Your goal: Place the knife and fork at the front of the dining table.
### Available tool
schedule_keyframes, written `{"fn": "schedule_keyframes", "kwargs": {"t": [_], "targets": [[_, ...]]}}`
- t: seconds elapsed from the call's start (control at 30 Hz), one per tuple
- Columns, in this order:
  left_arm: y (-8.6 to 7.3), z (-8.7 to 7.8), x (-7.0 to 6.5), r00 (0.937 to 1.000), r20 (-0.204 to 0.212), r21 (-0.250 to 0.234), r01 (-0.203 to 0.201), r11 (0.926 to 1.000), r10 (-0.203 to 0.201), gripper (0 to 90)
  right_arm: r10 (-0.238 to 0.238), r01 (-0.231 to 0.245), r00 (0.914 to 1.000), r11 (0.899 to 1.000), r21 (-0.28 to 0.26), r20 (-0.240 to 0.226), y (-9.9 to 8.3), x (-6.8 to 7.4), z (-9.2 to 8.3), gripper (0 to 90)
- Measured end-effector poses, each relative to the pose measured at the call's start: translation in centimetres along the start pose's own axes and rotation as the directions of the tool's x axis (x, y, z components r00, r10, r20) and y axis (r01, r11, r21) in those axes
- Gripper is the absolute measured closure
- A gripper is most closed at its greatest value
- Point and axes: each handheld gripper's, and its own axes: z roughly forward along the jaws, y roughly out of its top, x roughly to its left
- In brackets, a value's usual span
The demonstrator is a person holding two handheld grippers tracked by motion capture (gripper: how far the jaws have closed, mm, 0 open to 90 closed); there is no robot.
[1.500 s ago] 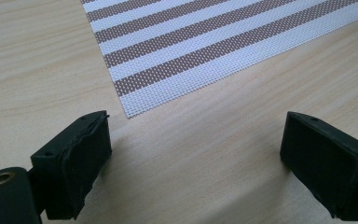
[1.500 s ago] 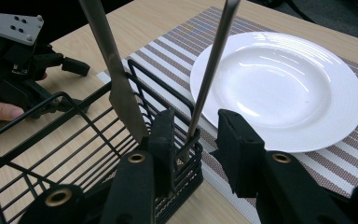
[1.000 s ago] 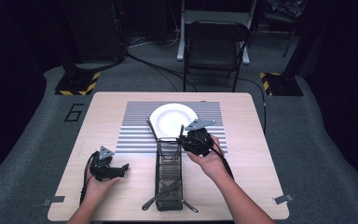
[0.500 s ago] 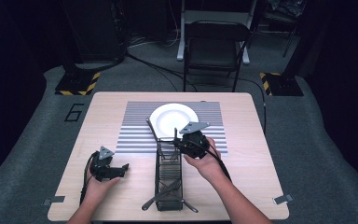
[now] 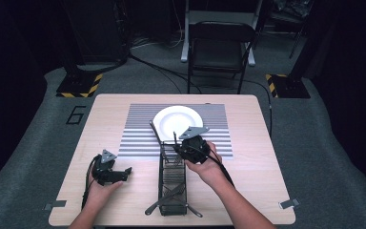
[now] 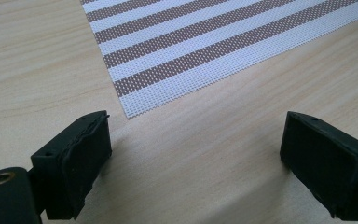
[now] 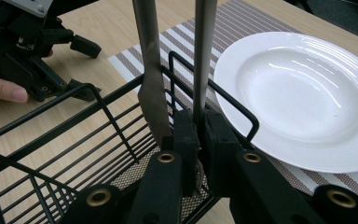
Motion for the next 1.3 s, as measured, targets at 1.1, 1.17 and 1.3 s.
{"fn": "schedule_keyframes", "kwargs": {"t": [1.1,1.17,1.3], "targets": [[0.0,0.0,0.0,1.0,-0.002,-0.003,0.001,1.0,-0.001,8.6,-0.008,0.008,0.9999,1.0,-0.02,-0.008,1.5,0.3,-2.5,86.9],[0.0,0.0,0.0,1.0,-0.001,0.001,0.0,1.0,0.0,8.6,-0.018,0.017,0.9997,1.0,-0.022,-0.017,1.8,0.5,-2.9,86.9],[0.0,0.1,0.0,1.0,-0.003,-0.007,0.002,1.0,-0.002,8.6,-0.024,0.023,0.9992,1.0,-0.02,-0.033,2.5,1.0,-3.7,86.9]]}}
